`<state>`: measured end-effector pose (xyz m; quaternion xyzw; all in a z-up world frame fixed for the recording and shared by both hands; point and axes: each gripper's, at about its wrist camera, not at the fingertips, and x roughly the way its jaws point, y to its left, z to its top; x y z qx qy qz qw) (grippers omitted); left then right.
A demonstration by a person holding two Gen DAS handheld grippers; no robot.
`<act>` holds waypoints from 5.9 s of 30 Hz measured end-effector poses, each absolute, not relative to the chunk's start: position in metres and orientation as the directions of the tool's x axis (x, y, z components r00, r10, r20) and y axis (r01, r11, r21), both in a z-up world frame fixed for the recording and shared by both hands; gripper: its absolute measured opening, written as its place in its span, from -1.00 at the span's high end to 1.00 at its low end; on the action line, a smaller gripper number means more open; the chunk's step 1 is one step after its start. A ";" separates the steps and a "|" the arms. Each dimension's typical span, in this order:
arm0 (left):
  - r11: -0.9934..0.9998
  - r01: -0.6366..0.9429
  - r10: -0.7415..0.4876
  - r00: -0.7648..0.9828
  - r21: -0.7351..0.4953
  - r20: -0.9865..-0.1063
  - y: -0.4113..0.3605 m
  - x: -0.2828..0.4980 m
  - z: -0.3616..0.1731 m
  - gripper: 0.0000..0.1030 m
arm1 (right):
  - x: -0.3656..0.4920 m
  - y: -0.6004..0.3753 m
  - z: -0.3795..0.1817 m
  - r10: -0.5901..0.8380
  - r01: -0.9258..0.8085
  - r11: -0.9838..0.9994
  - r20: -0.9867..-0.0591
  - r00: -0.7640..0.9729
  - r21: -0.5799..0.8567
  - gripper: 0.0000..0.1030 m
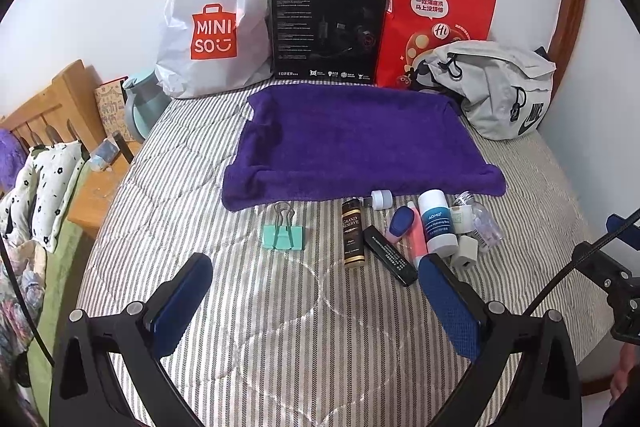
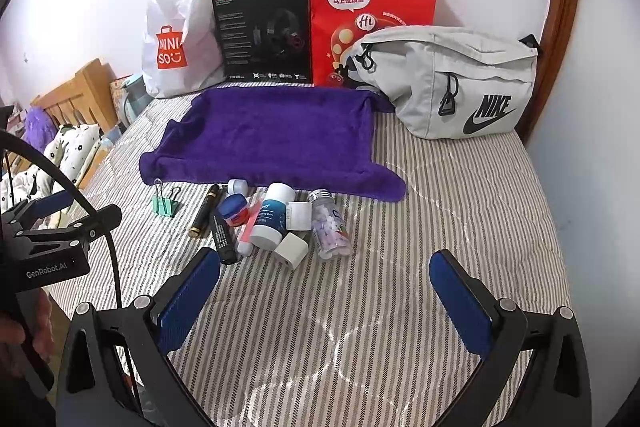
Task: Organize rigid objects
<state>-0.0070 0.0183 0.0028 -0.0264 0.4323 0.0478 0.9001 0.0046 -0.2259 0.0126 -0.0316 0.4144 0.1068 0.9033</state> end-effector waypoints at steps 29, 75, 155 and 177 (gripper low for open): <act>0.996 -0.094 0.070 0.631 0.014 -0.773 0.021 -0.006 0.008 -1.00 | 0.007 -0.225 0.013 0.169 -0.211 0.977 -0.758 0.630 0.042 -1.00; 0.991 -0.121 0.020 0.535 -0.053 -0.844 0.074 0.065 -0.100 -0.99 | 0.058 -0.237 -0.048 0.165 -0.233 0.971 -0.854 0.493 0.053 -1.00; 0.997 -0.029 -0.045 0.537 -0.071 -0.843 0.068 0.061 -0.103 0.24 | 0.109 -0.247 -0.120 0.215 -0.326 0.941 -0.898 0.385 0.085 0.19; 0.995 -0.036 -0.057 0.592 -0.097 -0.804 0.079 0.062 -0.079 0.24 | 0.107 -0.265 -0.078 0.381 -0.343 0.907 -0.824 0.420 0.245 0.21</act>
